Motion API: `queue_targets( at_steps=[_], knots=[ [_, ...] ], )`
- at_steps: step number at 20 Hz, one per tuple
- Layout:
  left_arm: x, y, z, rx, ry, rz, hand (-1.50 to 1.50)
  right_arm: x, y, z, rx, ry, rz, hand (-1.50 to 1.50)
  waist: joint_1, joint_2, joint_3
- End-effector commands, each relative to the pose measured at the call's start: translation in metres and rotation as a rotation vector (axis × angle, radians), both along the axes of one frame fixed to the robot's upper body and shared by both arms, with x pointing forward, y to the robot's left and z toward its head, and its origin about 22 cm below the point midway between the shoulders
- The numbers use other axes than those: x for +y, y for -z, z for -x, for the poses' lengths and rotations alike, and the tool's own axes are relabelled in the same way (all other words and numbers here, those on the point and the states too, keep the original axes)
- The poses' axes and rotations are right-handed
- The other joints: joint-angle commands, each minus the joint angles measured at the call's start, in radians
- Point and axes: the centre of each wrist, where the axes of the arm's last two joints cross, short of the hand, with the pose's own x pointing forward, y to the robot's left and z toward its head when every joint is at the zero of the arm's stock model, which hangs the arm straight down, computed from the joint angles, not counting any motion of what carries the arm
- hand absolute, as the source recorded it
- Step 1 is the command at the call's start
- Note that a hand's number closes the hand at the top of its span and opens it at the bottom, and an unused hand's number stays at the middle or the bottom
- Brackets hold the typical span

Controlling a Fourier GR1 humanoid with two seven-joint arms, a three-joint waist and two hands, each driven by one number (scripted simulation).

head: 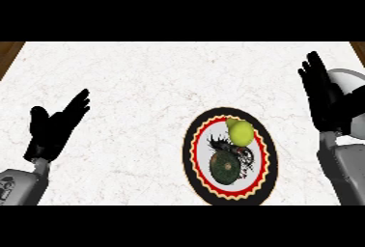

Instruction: Pick the squash from the plate and place it in the pan

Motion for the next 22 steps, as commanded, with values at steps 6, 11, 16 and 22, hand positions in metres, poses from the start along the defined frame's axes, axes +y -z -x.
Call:
queue_targets(
  at_steps=[6, 11, 16, 22],
  knots=[
    [-0.019, -0.045, -0.026, -0.327, -0.063, 0.065, 0.00, 0.096, 0.018, 0.015, 0.026, -0.890, 0.032, 1.50, 0.077, -0.025, 0.002],
    [-0.019, -0.016, -0.008, -0.309, -0.173, 0.113, 0.00, 0.016, 0.051, 0.060, -0.281, -0.660, 0.276, -1.50, -0.038, -0.046, 0.002],
    [-0.007, -0.015, -0.010, -0.324, -0.174, 0.098, 0.00, -0.059, 0.002, 0.060, -0.383, -0.628, 0.462, -1.50, -0.031, -0.042, 0.000],
    [-0.013, -0.008, -0.008, -0.302, -0.175, 0.114, 0.00, -0.071, -0.083, 0.063, -0.286, -0.779, 0.774, -1.50, -0.035, -0.046, -0.003]
  ],
)
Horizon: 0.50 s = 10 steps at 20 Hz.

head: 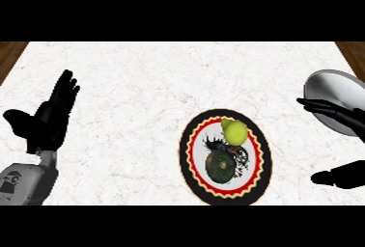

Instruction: Pick the squash from the plate and place it in the pan

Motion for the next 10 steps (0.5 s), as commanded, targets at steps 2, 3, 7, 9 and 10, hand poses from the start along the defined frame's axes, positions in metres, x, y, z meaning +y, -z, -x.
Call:
queue_targets(
  at_steps=[2, 3, 7, 9, 10],
  knots=[
    [-0.005, 0.014, 0.000, 0.007, 0.016, 0.000, 0.00, 0.003, -0.060, -0.006, -0.013, -0.008, 0.261, -1.50, 0.015, 0.005, -0.001],
    [-0.012, 0.005, -0.001, -0.007, -0.008, 0.008, 0.00, 0.013, -0.082, 0.008, -0.006, -0.032, 0.295, -1.50, 0.001, -0.002, -0.002],
    [-0.016, 0.002, -0.003, -0.020, 0.012, -0.003, 0.00, 0.055, -0.113, 0.019, -0.019, -0.021, 0.315, -1.50, 0.013, 0.001, -0.001],
    [-0.035, -0.011, -0.018, -0.010, 0.015, -0.008, 0.00, 0.053, -0.114, 0.016, -0.067, -0.002, 0.318, -1.50, 0.012, 0.004, 0.000],
    [0.000, -0.009, -0.008, -0.009, 0.024, 0.005, 0.00, 0.064, -0.127, 0.010, -0.077, 0.005, 0.347, -1.50, 0.026, 0.005, 0.000]
  ],
)
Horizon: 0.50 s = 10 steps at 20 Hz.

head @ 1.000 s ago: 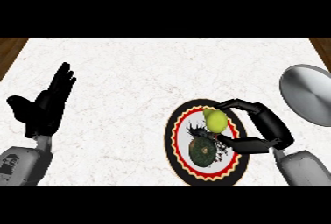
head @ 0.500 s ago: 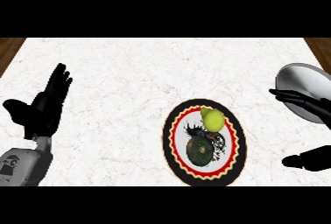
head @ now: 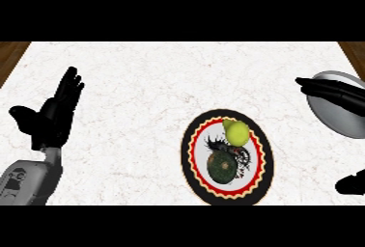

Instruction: Pick the squash from the plate and place it in the pan

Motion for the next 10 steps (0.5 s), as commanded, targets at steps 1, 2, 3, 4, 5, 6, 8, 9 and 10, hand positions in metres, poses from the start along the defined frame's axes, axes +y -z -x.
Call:
queue_targets(
  at_steps=[1, 2, 3, 4, 5, 6, 8, 9, 10],
  knots=[
    [0.008, 0.010, 0.003, 0.000, -0.003, 0.001, 0.00, 0.029, -0.037, 0.019, -0.059, 0.002, 0.065, -1.50, 0.002, 0.001, 0.000],
    [0.002, -0.005, 0.008, -0.004, 0.018, 0.004, 0.00, 0.036, -0.006, 0.018, -0.055, 0.007, 0.026, -1.50, 0.006, 0.001, 0.001],
    [0.011, -0.004, -0.007, -0.003, 0.004, -0.002, 0.00, 0.043, -0.014, 0.004, -0.027, 0.011, 0.048, -1.50, 0.009, 0.004, 0.001],
    [-0.005, 0.013, 0.011, 0.004, 0.011, -0.002, 0.00, 0.057, -0.008, 0.010, -0.013, -0.023, 0.047, -1.50, 0.012, 0.003, 0.001],
    [-0.003, -0.007, -0.004, 0.008, 0.019, -0.014, 0.00, 0.059, -0.024, 0.003, 0.015, -0.033, 0.059, -1.50, 0.012, 0.003, 0.001],
    [-0.005, 0.003, 0.005, 0.008, 0.016, 0.008, 0.00, 0.055, -0.018, -0.008, 0.035, -0.044, 0.035, -1.50, 0.013, 0.004, 0.001],
    [0.004, 0.021, 0.020, -0.006, 0.007, -0.007, 0.00, 0.074, -0.002, 0.012, 0.082, -0.087, 0.050, -1.50, 0.012, 0.002, 0.001],
    [0.005, -0.005, 0.016, -0.005, 0.017, -0.004, 0.00, 0.071, -0.005, 0.005, 0.097, -0.101, 0.042, -1.50, 0.013, 0.002, 0.001],
    [-0.002, -0.002, -0.009, 0.001, 0.005, 0.006, 0.00, 0.089, -0.026, 0.014, 0.097, -0.142, 0.054, -1.50, 0.005, 0.003, 0.000]
  ],
)
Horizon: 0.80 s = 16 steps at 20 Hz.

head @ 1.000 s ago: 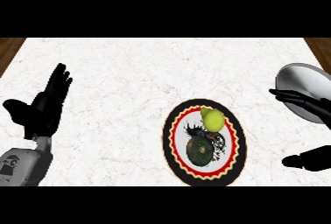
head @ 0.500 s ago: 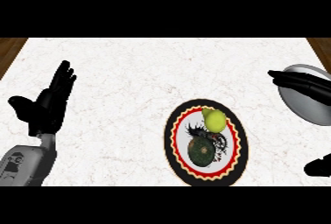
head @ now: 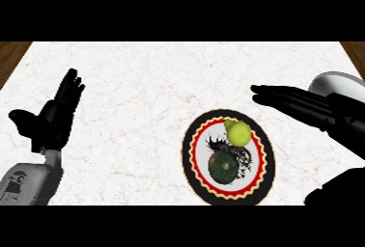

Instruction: Pick the squash from the plate and place it in the pan

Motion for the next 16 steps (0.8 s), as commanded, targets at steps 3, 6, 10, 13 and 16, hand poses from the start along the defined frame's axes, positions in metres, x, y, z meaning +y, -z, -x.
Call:
queue_targets(
  at_steps=[3, 6, 10, 13, 16],
  knots=[
    [-0.010, 0.012, -0.010, -0.003, -0.009, -0.011, 0.00, 0.036, 0.013, 0.022, 0.051, -0.071, -0.016, -1.50, -0.009, 0.000, 0.000],
    [-0.007, 0.008, -0.004, 0.011, 0.004, 0.011, 0.00, 0.038, 0.032, 0.021, 0.055, -0.018, 0.087, -1.50, -0.006, 0.001, 0.001],
    [0.004, 0.001, -0.006, 0.000, 0.001, 0.008, 0.00, 0.036, 0.023, 0.023, 0.079, 0.032, 0.104, -1.50, -0.005, 0.000, 0.001],
    [0.009, 0.018, 0.012, -0.007, 0.010, 0.002, 0.00, 0.051, 0.043, 0.004, 0.076, 0.079, 0.115, -1.50, 0.003, 0.001, 0.001],
    [-0.007, -0.002, 0.002, -0.012, -0.003, 0.013, 0.00, 0.041, 0.047, 0.010, 0.076, 0.145, 0.163, -1.50, -0.003, 0.000, 0.001]
  ],
)
